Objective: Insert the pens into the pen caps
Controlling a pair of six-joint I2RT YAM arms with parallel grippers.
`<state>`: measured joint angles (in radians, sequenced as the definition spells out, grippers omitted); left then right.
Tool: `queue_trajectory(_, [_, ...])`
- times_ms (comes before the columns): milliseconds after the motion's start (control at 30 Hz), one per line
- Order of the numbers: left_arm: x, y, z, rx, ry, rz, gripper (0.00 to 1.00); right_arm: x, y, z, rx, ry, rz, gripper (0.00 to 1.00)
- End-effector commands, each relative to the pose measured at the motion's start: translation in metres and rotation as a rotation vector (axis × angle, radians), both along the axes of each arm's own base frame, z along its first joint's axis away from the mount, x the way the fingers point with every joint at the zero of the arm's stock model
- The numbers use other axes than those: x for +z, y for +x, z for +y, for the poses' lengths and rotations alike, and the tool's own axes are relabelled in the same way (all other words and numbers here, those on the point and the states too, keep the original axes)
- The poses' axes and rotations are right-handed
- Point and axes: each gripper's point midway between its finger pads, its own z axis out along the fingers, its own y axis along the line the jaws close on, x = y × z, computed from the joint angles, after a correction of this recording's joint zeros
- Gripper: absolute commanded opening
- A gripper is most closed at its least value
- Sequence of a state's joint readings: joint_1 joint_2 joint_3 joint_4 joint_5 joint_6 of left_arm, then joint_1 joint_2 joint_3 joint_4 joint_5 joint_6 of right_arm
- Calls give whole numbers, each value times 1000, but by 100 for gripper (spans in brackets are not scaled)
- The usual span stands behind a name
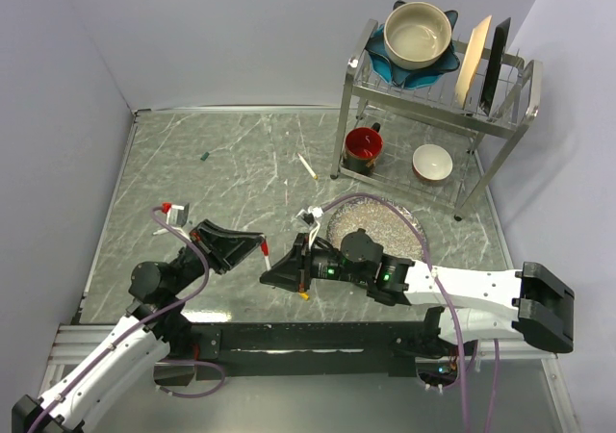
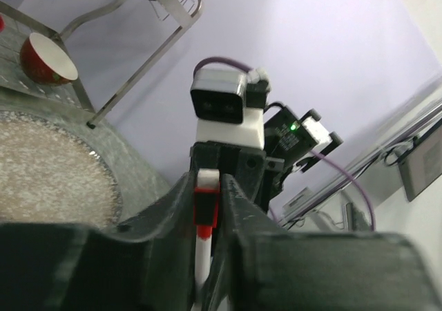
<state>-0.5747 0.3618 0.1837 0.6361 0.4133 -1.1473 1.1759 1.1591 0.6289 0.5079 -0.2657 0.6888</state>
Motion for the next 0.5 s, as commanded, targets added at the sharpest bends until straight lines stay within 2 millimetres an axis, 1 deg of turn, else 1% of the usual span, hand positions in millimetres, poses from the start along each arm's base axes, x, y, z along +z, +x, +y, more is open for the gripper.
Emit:
queue_trajectory(0, [-1,-11,-4,-55,33,-17,32,47,11,-1,-54,114,-79,0])
queue_trajectory(33, [4,-11,-4,-47,35,-28,42,47,11,-1,-49,116,-80,0])
queue_trajectory(100, [8,-9,-3,-30,48,-46,49,43,8,0,-32,103,-75,0])
queue_trajectory(133, [12,-9,-3,-26,50,-53,56,41,7,0,-28,95,-73,0])
queue_trajectory(167, [13,-7,-4,-19,60,-59,59,43,7,1,-26,92,-72,0])
queue_trajectory(200, [14,-6,-4,-16,65,-61,62,39,6,2,-23,78,-66,0])
queue_trajectory(233, [18,-6,-4,-13,68,-69,67,39,6,2,-20,76,-66,0])
queue_trajectory(267, [15,-3,-6,-11,83,-63,69,38,5,2,-17,75,-64,0])
queue_trajectory(300, [19,-3,-6,-10,85,-71,71,39,4,2,-11,81,-62,0])
queue_trajectory(333, [17,0,-8,-10,96,-65,72,37,4,2,-9,79,-60,0])
queue_trajectory(467, [18,3,-10,-3,107,-73,70,37,2,2,3,85,-57,0])
